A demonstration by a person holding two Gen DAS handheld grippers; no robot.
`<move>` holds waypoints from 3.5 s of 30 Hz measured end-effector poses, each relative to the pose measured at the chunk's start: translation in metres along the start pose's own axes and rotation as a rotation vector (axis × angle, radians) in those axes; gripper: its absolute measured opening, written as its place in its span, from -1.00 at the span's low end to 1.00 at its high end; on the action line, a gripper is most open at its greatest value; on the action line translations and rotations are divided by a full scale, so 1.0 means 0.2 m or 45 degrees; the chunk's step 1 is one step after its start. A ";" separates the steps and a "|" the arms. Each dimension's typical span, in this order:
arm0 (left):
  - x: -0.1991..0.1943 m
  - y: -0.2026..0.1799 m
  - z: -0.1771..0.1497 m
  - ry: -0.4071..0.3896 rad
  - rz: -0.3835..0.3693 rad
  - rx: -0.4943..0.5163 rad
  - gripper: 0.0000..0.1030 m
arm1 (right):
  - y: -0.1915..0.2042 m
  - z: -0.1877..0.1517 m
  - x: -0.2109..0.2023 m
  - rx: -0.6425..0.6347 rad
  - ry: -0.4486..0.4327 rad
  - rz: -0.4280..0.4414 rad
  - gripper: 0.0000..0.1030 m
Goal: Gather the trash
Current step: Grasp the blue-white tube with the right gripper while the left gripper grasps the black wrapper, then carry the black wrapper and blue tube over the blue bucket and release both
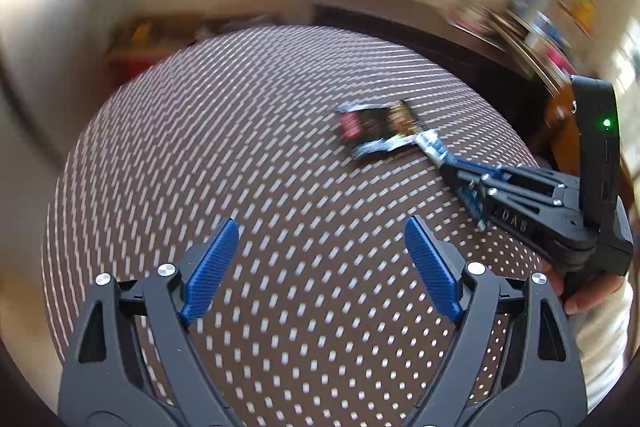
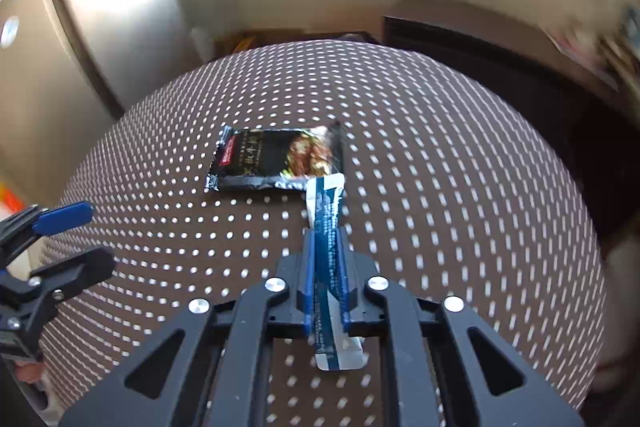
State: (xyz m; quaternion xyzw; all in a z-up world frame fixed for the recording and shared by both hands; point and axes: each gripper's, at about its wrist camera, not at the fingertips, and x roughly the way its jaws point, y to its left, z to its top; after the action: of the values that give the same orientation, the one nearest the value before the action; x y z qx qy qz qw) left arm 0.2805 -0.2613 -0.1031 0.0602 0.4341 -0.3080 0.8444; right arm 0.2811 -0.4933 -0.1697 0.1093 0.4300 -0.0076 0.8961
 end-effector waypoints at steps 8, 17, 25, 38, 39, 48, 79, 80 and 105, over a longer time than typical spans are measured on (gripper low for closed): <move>0.29 -0.17 0.27 0.025 -0.130 0.412 0.73 | -0.25 -0.16 -0.23 0.546 -0.233 0.011 -0.81; 0.62 -0.28 0.38 0.145 -0.185 0.685 0.73 | -0.44 -0.38 -0.48 0.816 -0.348 -0.016 -0.81; 0.61 -0.26 0.43 0.138 -0.064 0.621 -0.63 | -0.36 -0.44 -0.47 0.810 -0.336 -0.042 -0.81; 0.25 -0.03 0.16 0.029 0.012 0.340 -0.78 | -0.01 -0.31 -0.42 0.597 -0.331 0.070 -0.81; 0.21 -0.01 0.14 0.016 0.003 0.317 -0.79 | 0.02 -0.31 -0.42 0.577 -0.329 0.078 -0.81; -0.12 0.24 -0.06 -0.116 0.115 0.135 -0.82 | 0.38 -0.27 -0.38 0.392 -0.270 0.214 -0.81; -0.74 1.33 -0.85 -0.166 0.500 -0.484 -0.82 | 1.80 -0.24 -0.12 -0.184 -0.021 0.548 -0.80; -0.72 1.34 -0.85 -0.164 0.494 -0.486 -0.82 | 1.83 -0.25 -0.10 -0.190 -0.015 0.542 -0.80; -0.88 1.69 -1.28 -0.116 0.699 -0.782 0.26 | 2.37 -0.39 0.24 -0.407 0.145 0.460 0.18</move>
State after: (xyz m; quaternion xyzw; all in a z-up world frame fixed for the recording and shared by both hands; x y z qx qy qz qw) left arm 0.2196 0.1878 -0.1808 -0.0947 0.4358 0.0701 0.8923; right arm 0.3024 -0.0120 -0.1636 0.0415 0.4490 0.2271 0.8632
